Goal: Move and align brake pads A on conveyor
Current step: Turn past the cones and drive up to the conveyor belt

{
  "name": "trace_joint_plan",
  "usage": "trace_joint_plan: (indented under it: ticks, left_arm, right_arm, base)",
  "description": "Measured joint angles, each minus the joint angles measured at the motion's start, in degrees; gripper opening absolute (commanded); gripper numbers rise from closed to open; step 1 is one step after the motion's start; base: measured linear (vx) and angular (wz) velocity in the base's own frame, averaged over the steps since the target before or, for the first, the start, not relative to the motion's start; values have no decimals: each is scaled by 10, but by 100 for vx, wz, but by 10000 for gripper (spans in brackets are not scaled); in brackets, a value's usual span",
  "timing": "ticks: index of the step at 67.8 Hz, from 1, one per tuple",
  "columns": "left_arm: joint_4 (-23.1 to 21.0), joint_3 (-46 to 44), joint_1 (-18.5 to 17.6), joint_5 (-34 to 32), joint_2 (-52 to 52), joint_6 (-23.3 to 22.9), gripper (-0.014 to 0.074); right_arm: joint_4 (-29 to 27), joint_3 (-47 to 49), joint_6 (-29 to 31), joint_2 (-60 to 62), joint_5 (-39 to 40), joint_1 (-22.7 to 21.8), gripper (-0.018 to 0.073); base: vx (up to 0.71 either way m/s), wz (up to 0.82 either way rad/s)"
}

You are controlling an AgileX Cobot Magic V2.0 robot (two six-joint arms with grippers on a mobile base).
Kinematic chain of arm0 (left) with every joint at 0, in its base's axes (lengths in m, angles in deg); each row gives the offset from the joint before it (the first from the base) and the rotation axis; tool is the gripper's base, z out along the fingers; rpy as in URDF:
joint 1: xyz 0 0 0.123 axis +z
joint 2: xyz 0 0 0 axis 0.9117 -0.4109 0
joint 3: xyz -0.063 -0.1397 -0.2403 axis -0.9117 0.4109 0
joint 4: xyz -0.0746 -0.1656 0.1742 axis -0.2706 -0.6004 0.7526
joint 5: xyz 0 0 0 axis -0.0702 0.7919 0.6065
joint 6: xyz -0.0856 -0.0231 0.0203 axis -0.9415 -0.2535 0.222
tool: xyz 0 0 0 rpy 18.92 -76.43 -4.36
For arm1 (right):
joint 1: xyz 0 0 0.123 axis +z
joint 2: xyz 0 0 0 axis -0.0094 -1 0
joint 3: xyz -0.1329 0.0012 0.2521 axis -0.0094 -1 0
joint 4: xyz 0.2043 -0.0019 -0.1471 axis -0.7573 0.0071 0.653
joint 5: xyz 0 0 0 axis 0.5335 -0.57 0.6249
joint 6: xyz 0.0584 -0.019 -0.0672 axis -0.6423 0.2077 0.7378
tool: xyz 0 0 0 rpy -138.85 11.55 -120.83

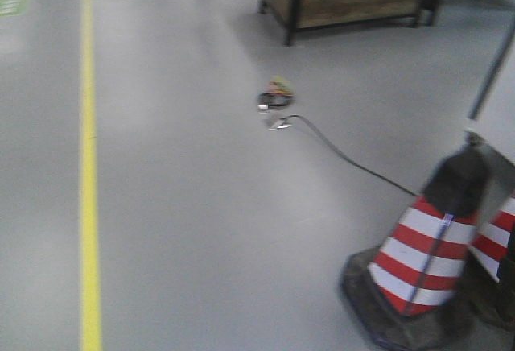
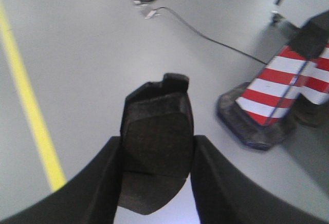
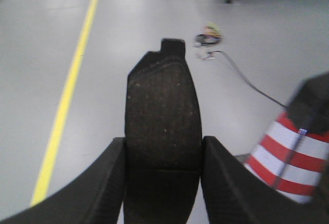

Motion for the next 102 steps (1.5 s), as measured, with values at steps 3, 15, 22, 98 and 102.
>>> trace_joint_plan:
  ticks: [3, 15, 22, 98, 102]
  left_arm:
    - [0, 0, 0, 0, 0, 0, -6]
    - [0, 0, 0, 0, 0, 0, -6]
    - [-1, 0, 0, -1, 0, 0, -6]
    - [-1, 0, 0, -1, 0, 0, -6]
    - [-1, 0, 0, -1, 0, 0, -6]
  right_arm:
    - [0, 0, 0, 0, 0, 0, -7]
    - [0, 0, 0, 0, 0, 0, -7]
    - [0, 0, 0, 0, 0, 0, -7]
    - [0, 0, 0, 0, 0, 0, -7]
    - [0, 0, 0, 0, 0, 0, -7]
  base:
    - [24, -97]
    - [22, -100]
    - [21, -97]
    - [16, -75]
    - [7, -33]
